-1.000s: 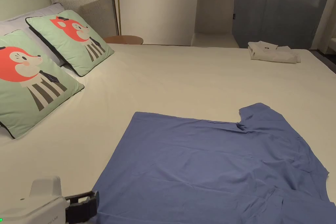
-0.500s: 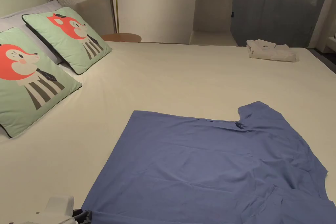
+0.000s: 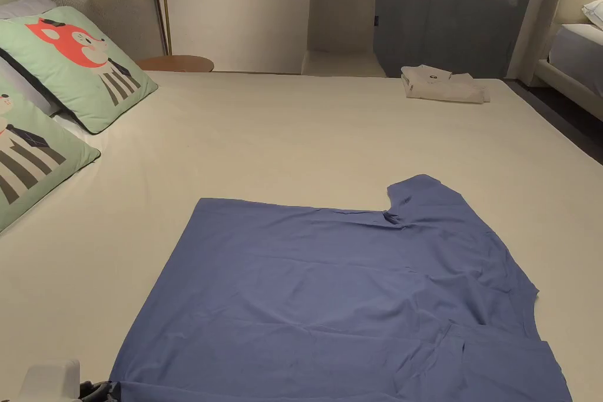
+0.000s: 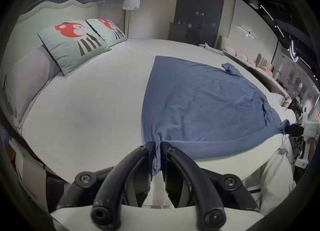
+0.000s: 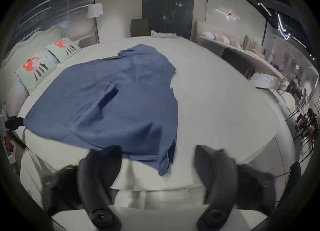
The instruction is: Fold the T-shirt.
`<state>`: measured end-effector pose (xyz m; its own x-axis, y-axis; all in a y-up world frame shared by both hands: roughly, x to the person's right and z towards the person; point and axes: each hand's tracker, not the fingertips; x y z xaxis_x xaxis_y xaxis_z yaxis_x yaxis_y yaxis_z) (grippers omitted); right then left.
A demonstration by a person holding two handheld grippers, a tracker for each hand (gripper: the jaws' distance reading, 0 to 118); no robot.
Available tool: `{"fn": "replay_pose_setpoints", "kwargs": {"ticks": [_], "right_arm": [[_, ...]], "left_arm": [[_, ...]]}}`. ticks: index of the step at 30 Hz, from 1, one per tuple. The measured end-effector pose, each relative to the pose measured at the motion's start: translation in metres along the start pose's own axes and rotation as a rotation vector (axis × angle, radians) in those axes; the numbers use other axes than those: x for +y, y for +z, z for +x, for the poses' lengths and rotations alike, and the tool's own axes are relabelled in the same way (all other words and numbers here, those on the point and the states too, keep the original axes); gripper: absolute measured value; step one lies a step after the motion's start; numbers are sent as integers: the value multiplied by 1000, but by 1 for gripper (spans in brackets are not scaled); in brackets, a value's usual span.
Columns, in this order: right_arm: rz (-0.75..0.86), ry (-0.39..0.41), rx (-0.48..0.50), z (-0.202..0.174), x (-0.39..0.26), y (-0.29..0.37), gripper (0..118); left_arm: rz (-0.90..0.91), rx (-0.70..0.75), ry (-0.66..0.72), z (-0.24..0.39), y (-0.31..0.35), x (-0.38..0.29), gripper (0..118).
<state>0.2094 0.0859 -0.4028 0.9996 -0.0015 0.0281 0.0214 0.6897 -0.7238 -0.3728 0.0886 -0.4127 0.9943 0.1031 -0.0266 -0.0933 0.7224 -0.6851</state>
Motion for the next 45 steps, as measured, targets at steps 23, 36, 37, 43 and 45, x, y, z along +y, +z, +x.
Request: {"fn": "replay_pose_setpoints", "kwargs": {"ticks": [23, 36, 37, 43, 45], "right_arm": [[260, -62, 16, 8, 167, -49, 3], [45, -24, -53, 7, 209, -181, 3], [39, -20, -56, 5, 208, -186, 3], [93, 42, -129, -1, 207, -182, 60], [141, 56, -135, -2, 207, -172, 90]], "left_arm": [[135, -26, 193, 21, -81, 196, 6], [-64, 81, 253, 20, -220, 216, 6], [-66, 80, 258, 20, -223, 215, 6], [-24, 132, 235, 19, -214, 214, 89], [45, 111, 219, 18, -196, 214, 102]]}}
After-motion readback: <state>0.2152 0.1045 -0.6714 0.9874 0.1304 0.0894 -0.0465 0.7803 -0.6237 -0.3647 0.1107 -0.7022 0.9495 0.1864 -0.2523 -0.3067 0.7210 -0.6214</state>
